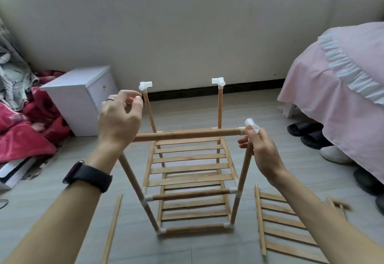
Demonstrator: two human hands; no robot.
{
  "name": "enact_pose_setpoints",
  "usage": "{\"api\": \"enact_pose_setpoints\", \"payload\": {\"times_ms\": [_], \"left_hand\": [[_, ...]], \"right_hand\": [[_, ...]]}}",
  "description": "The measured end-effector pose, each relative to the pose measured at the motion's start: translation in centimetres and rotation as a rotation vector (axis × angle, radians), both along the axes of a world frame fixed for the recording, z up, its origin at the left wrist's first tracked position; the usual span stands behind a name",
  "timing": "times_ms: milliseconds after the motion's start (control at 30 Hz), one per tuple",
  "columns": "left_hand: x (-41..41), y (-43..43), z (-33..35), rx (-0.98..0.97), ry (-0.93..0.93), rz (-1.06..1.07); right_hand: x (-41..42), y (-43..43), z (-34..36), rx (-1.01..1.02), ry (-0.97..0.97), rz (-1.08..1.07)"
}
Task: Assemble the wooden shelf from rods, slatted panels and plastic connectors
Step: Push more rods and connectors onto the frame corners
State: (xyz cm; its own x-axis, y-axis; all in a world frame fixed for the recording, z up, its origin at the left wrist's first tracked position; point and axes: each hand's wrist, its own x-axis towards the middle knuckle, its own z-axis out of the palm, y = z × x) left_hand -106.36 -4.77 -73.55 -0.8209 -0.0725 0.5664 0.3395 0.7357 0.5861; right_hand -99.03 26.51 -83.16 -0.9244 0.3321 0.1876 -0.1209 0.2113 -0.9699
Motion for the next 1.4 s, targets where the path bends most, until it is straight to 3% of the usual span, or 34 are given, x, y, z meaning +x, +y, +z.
{"api": "enact_pose_setpoints", "payload": {"times_ms": [133, 200, 300, 433, 600, 733, 833, 1167, 1300, 1400], "left_hand": [[-0.1, -3.4, -1.2, 0.771, -0.436, -0.085], [-0.2, -4.1, -2.4, 0.962, -0.563, -0.168], [-0.2, -4.5, -2.7, 0.965, -0.631, -0.253], [-1.0, -6.0, -2.2, 1.081, -0.518, -0.219], [-0.9, -6.0, -2.6, 1.017, -0.546, -0.211], [-0.9, -2.3, -2.4, 0.874, -0.568, -0.320], [-0.8, -2.0, -2.3, 0.895, -0.612, -0.342], [0.0, -2.5, -4.0, 0.878, -0.572, -0.282], [0.7, -2.4, -4.3, 0.938, -0.516, -0.261], [1.5, -2.3, -4.5, 0.974, -0.486, -0.237]], "right_hand": [[-0.7, -0.1, 1.4, -0.093, 0.006, 0.011], [-1.2, -0.3, 2.3, -0.222, 0.004, 0.018], [-1.9, -0.2, 3.7, -0.336, -0.015, 0.030], [-2.2, 1.4, 4.9, -0.409, -0.042, -0.055], [-2.2, 3.4, 4.6, -0.489, -0.073, -0.096], [-3.3, 0.0, 4.2, -0.272, -0.067, 0.028], [-3.6, -0.5, 4.1, -0.285, -0.043, 0.034], [-2.0, -2.5, 1.8, -0.132, -0.109, -0.539], [-0.5, -4.6, 1.2, -0.343, -0.316, -0.383], [-0.1, -5.4, 1.8, -0.388, -0.325, -0.298]]}}
